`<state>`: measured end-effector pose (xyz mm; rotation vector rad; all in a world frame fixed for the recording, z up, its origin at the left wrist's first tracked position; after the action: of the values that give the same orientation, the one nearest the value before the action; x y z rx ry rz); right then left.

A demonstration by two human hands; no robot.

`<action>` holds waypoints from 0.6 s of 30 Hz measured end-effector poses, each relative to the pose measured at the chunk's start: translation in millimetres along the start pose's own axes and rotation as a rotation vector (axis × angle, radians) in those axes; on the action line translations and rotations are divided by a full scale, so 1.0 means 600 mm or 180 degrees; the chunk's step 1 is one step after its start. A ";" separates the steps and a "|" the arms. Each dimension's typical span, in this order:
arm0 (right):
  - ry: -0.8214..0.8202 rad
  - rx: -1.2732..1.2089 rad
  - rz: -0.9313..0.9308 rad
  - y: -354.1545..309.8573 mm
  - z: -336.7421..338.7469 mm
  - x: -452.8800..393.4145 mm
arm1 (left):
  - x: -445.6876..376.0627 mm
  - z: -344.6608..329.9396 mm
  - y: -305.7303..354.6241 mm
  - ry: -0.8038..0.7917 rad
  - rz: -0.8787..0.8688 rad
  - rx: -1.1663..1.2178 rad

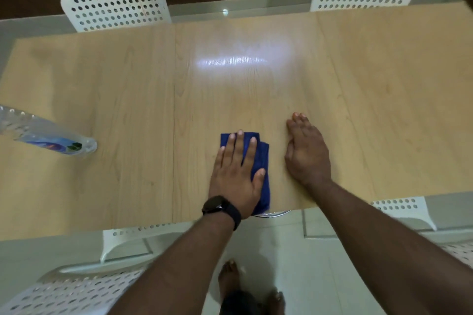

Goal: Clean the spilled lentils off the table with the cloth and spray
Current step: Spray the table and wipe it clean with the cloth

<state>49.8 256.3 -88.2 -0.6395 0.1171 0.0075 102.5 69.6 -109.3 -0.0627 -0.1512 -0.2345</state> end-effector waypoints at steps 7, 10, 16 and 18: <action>0.0118 -0.0405 0.0081 0.011 -0.008 -0.002 | -0.196 0.033 0.000 0.0130 0.0492 -0.0020; 0.0566 -0.1294 -0.0184 0.030 0.015 0.000 | -0.239 0.043 0.075 0.0107 0.0511 -0.0016; 0.1006 -0.2437 -0.0570 0.089 0.071 0.000 | -0.133 0.030 0.183 0.0195 0.0124 -0.0009; 0.0459 -0.1931 -0.0204 0.103 0.107 -0.001 | -0.056 0.023 0.192 0.0213 0.0145 0.0079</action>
<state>53.5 344.1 -74.1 -1.2503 0.2378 -0.0675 95.4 189.9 -105.7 -0.0334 -0.0859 -0.1889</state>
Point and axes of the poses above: each hand's wrist, its own x-axis away from the middle knuckle, its own z-axis out of the back of the hand, y = z × x, the point moved 6 cm from there along -x, towards the middle knuckle, and after that the axes turned 14 degrees about -x, right-handed, at the moved point
